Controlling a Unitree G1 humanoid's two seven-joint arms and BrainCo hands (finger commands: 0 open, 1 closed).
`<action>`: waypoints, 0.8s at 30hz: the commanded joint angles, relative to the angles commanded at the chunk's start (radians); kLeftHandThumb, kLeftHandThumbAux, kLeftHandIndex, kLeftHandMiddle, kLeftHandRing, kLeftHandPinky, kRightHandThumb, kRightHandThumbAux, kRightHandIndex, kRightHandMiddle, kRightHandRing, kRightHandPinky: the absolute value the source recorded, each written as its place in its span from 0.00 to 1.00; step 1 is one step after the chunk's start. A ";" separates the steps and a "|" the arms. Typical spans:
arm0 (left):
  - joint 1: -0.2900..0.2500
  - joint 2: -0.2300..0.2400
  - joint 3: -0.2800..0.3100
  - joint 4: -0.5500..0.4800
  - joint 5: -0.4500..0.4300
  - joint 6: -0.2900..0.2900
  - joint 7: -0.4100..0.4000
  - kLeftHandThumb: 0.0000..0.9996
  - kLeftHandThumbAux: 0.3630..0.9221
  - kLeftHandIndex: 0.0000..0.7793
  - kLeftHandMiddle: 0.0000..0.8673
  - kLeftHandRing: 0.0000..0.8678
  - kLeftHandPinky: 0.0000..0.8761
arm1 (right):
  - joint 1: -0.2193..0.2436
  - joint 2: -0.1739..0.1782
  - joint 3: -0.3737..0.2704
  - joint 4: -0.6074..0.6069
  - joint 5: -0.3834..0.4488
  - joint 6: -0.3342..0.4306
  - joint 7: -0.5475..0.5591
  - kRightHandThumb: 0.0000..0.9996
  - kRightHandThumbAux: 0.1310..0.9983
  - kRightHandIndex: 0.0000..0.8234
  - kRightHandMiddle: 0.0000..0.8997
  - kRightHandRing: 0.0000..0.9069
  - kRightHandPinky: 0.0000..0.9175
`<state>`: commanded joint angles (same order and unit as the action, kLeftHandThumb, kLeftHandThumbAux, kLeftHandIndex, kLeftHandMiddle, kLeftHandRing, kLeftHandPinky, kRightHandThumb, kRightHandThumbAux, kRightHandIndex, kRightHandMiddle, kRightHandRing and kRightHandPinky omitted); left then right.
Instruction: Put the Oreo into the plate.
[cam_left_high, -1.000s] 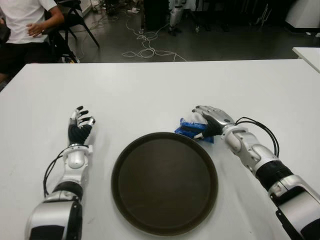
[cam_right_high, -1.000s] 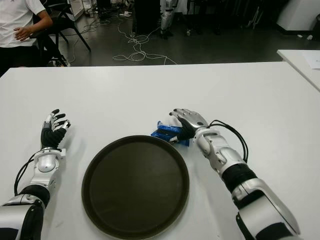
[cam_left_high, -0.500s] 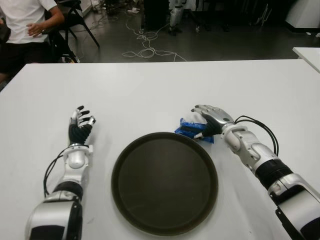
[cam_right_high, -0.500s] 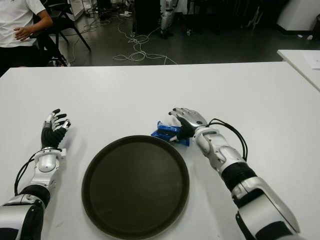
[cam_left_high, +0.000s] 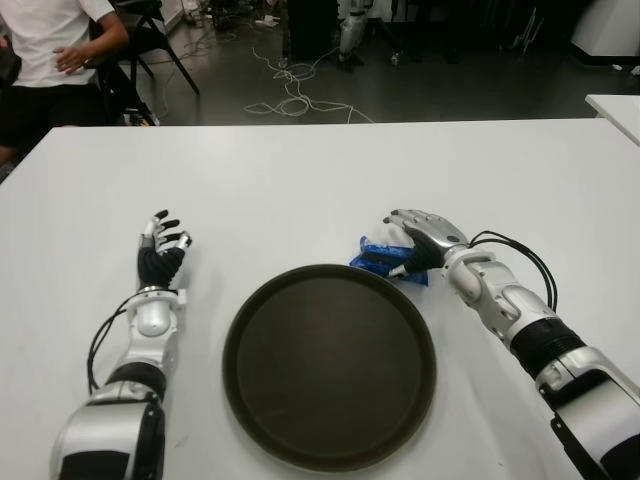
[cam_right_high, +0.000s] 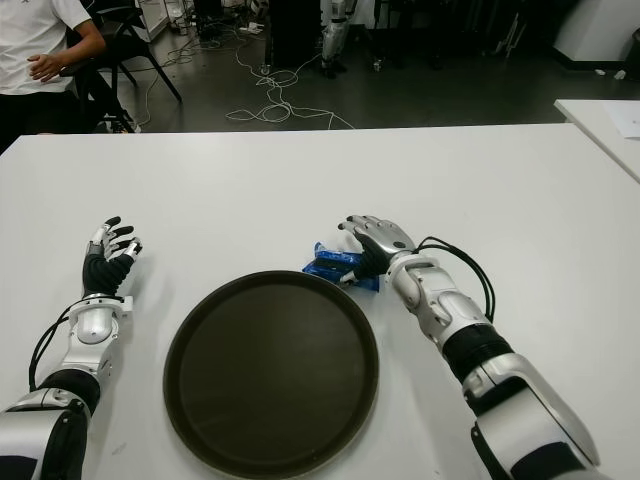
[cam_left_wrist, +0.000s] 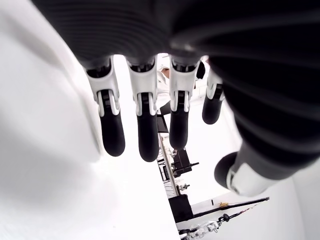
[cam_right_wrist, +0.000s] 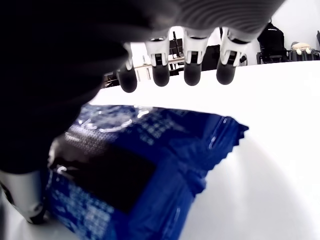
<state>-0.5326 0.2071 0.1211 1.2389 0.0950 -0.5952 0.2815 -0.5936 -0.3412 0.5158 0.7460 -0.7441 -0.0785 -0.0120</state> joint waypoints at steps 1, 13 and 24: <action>0.000 0.000 0.000 0.000 0.000 0.000 0.001 0.30 0.53 0.20 0.28 0.31 0.34 | 0.000 -0.001 0.000 -0.001 0.000 0.000 0.001 0.00 0.59 0.00 0.00 0.00 0.00; -0.001 -0.001 -0.007 0.001 0.009 0.001 0.013 0.31 0.51 0.19 0.27 0.31 0.35 | 0.000 -0.011 0.001 -0.025 -0.003 0.008 0.028 0.00 0.58 0.00 0.00 0.00 0.00; -0.001 -0.001 -0.004 0.001 0.006 -0.004 0.007 0.31 0.49 0.20 0.27 0.31 0.35 | -0.022 -0.026 0.043 -0.059 -0.029 0.088 0.193 0.00 0.55 0.00 0.00 0.02 0.04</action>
<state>-0.5335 0.2064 0.1169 1.2396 0.1010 -0.5989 0.2883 -0.6152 -0.3676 0.5589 0.6866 -0.7728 0.0095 0.1805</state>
